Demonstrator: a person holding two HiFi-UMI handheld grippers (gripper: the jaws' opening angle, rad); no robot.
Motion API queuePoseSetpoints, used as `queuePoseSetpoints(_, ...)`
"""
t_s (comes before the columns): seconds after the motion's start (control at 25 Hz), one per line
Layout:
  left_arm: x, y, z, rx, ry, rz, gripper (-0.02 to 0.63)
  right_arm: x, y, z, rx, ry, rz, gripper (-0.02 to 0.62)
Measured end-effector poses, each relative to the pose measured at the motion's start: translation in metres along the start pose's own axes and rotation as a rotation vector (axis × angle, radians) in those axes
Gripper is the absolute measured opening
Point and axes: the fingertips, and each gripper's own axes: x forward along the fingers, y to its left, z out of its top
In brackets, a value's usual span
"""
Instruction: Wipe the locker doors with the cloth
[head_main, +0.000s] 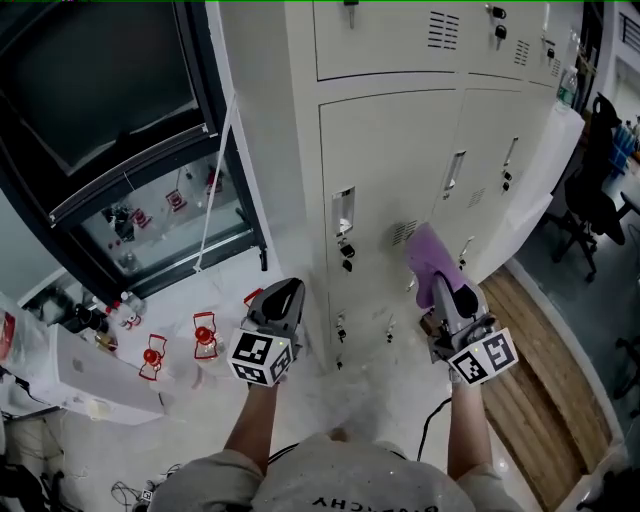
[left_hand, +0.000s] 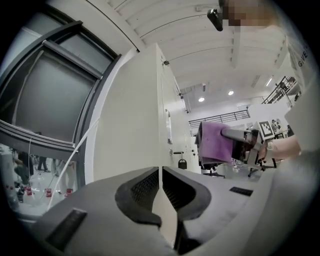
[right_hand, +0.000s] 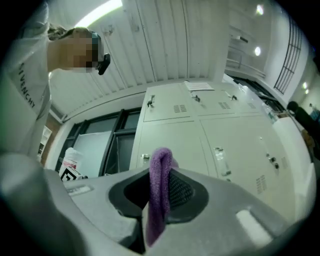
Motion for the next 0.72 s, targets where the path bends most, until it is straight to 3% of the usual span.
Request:
queuePoseSetpoints(0.32, 0.010, 0.000, 0.014, 0.007, 0.001, 0.132, 0.018, 0.091, 0.026, 0.067, -0.031, -0.108, 0.375, 0.046)
queuePoseSetpoints(0.48, 0.010, 0.000, 0.027, 0.010, -0.019, 0.219, 0.018, 0.129, 0.048, 0.099, -0.101, -0.143, 0.551, 0.049)
queuePoseSetpoints(0.6, 0.009, -0.003, 0.031, 0.009, -0.037, 0.265, 0.018, 0.157, 0.067, 0.122, -0.145, -0.171, 0.634, 0.049)
queuePoseSetpoints(0.72, 0.004, -0.006, 0.028, 0.017, -0.032, 0.301, 0.018, 0.187, 0.084, 0.134, -0.206, -0.175, 0.640, 0.049)
